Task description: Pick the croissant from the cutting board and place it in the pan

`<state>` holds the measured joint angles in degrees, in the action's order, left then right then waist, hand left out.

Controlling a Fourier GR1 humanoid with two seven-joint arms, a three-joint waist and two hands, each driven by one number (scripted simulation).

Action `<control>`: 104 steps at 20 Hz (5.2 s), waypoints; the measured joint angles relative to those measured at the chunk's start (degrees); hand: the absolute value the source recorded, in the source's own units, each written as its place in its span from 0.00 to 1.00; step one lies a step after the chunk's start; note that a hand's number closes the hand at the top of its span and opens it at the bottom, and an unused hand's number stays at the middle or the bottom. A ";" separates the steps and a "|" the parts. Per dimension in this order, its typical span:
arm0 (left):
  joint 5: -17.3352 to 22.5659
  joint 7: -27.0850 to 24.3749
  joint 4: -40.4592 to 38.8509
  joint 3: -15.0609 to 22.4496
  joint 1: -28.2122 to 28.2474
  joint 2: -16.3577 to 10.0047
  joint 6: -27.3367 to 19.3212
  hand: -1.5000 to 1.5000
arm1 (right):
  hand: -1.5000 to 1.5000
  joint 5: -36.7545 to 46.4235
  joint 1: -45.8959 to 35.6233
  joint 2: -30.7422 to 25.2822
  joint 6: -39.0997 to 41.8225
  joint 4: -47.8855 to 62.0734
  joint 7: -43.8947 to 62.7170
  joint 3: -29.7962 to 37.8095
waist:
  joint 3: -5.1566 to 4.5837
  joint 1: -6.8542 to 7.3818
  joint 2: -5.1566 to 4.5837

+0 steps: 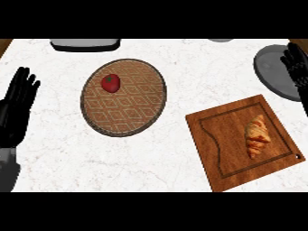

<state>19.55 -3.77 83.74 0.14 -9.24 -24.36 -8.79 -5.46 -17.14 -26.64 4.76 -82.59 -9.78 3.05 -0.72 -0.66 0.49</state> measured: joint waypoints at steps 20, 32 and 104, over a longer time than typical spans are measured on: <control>-7.09 4.79 -1.01 4.42 -2.17 3.10 -4.37 0.50 | 0.00 14.20 13.21 -23.59 7.86 -7.45 6.06 0.66 | 0.61 -0.74 -0.14; -7.84 5.88 -1.46 4.03 -4.31 3.62 -2.33 0.50 | 0.00 10.84 -4.96 -32.86 28.60 -15.50 33.49 -4.82 | 0.58 1.62 -0.58; -17.68 9.24 0.01 -5.14 -5.41 12.14 3.99 0.50 | 0.00 57.30 -7.31 0.60 41.89 10.78 34.38 -18.49 | 0.74 0.75 -0.54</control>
<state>1.87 5.47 83.75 -5.00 -14.65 -12.22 -4.81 51.84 -24.45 -26.04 46.65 -71.81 24.61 -15.45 0.02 0.09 -0.05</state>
